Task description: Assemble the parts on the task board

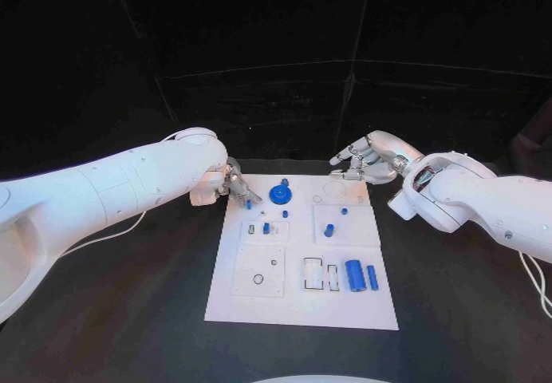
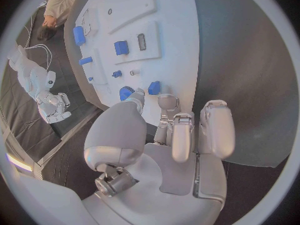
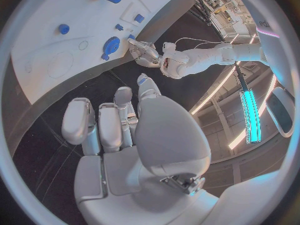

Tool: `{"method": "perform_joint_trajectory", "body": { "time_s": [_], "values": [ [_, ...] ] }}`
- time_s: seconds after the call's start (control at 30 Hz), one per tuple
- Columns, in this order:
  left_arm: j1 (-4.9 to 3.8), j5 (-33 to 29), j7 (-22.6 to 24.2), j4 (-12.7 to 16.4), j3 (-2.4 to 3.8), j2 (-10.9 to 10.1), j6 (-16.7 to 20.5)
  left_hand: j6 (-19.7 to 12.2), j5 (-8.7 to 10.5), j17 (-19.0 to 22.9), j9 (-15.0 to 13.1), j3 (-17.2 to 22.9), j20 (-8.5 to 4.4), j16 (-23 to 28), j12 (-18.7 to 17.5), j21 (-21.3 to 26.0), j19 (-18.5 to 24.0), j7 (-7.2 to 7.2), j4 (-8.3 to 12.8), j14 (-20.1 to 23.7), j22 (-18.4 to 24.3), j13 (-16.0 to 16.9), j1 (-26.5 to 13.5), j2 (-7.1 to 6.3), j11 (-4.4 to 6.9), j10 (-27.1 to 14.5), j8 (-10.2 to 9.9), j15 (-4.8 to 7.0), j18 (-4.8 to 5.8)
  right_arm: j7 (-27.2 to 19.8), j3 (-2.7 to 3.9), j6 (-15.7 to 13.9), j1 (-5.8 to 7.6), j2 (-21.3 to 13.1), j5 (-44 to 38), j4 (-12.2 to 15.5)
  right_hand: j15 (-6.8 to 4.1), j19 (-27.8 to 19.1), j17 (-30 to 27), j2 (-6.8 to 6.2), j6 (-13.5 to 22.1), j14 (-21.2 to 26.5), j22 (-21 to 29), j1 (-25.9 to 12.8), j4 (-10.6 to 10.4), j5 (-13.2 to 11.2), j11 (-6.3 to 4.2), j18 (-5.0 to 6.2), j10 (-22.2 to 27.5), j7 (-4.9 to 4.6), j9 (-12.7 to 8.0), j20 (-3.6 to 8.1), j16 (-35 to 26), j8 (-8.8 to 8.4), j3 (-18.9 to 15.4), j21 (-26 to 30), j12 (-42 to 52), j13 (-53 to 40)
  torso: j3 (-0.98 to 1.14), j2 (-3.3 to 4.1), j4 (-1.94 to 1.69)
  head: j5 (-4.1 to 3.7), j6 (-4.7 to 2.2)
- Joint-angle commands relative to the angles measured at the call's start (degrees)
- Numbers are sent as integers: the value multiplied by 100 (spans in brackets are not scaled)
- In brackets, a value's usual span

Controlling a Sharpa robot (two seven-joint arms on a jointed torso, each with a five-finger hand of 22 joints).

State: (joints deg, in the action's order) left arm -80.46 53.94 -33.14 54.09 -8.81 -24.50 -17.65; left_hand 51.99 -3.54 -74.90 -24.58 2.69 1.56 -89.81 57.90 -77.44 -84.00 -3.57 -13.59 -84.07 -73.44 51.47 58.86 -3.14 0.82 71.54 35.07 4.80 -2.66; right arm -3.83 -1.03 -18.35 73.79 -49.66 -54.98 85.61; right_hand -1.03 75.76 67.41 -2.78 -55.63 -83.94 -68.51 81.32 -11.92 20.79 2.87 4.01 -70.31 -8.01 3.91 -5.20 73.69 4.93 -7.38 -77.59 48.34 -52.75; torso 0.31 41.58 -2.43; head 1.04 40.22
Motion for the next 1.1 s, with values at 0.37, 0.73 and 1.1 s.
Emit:
{"method": "perform_joint_trajectory", "body": {
  "time_s": [0.37,0.73,1.1],
  "values": [
    [24,156,218,11,1,18,158,42,22,-1510,66,-118,30,-19,25,-11,-22,13,33,-593,-26,-3,191,108,-10,-5,-16,-47,-99,-59,4,19,11,17,-9,-4,-31,-43,-5,19,-10,-134,5,-35,-5,-11,0,88,28,8,3,13,-37,23,-30,19,-24,8,8,-8,0,-19,5],
    [20,158,167,120,4,-52,195,146,21,-1510,86,-195,19,-19,103,-41,-43,46,67,-593,-74,48,330,182,15,49,55,-30,-90,-58,4,30,11,27,-9,-26,-31,-43,-5,19,-10,-134,5,-35,-5,-11,0,88,28,8,3,13,-37,23,-30,19,-24,8,6,-7,-2,-25,16],
    [3,192,106,219,7,-123,181,207,17,-1510,74,-245,-1,-19,154,-62,-59,80,105,-593,-108,77,439,237,44,89,139,-6,-84,-55,4,34,11,33,-9,-40,-31,-43,-5,19,-10,-134,5,-35,-5,-11,0,88,28,8,3,13,-37,23,-30,19,-24,8,6,-5,-2,-20,31]
  ]
}}
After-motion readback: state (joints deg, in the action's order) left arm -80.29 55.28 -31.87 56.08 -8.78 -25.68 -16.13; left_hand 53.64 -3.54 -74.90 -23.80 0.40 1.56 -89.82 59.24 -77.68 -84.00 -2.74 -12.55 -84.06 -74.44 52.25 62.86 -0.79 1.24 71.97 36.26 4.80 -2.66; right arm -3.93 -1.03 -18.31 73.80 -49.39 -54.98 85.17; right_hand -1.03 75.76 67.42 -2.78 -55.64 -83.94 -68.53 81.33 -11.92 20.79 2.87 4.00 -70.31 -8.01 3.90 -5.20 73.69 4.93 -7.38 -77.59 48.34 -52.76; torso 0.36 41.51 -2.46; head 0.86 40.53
